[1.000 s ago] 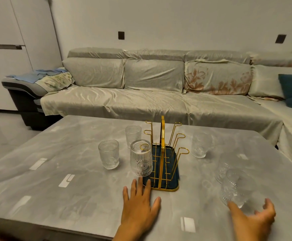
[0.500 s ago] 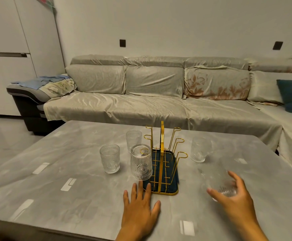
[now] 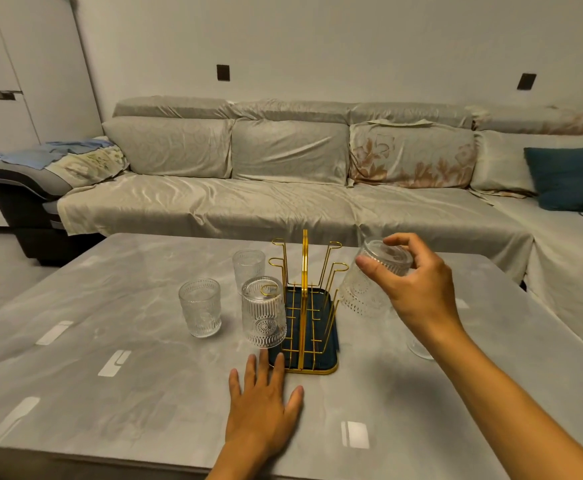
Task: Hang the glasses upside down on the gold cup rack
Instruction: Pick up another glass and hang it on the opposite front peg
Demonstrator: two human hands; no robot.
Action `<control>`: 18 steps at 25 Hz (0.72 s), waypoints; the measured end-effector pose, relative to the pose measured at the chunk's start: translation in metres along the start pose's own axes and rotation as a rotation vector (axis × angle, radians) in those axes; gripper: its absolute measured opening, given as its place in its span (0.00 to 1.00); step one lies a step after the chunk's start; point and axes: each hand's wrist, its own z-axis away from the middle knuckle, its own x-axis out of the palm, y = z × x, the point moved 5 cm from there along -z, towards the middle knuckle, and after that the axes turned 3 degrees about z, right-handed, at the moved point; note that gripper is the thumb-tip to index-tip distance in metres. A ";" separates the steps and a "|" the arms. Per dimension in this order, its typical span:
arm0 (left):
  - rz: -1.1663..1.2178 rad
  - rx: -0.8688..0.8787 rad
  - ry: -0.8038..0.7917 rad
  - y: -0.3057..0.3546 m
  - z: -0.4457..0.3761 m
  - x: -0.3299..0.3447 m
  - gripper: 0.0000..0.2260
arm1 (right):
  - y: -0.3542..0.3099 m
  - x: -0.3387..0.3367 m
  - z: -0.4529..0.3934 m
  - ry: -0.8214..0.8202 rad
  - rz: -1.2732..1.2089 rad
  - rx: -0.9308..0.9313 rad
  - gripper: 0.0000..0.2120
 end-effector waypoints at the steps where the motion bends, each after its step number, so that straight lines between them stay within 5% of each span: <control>1: -0.001 -0.001 0.000 0.001 0.000 0.000 0.33 | 0.000 0.005 -0.001 -0.008 0.024 -0.006 0.21; 18: 0.007 -0.003 0.050 0.000 0.000 0.002 0.36 | 0.053 0.064 0.026 -0.151 0.171 0.035 0.19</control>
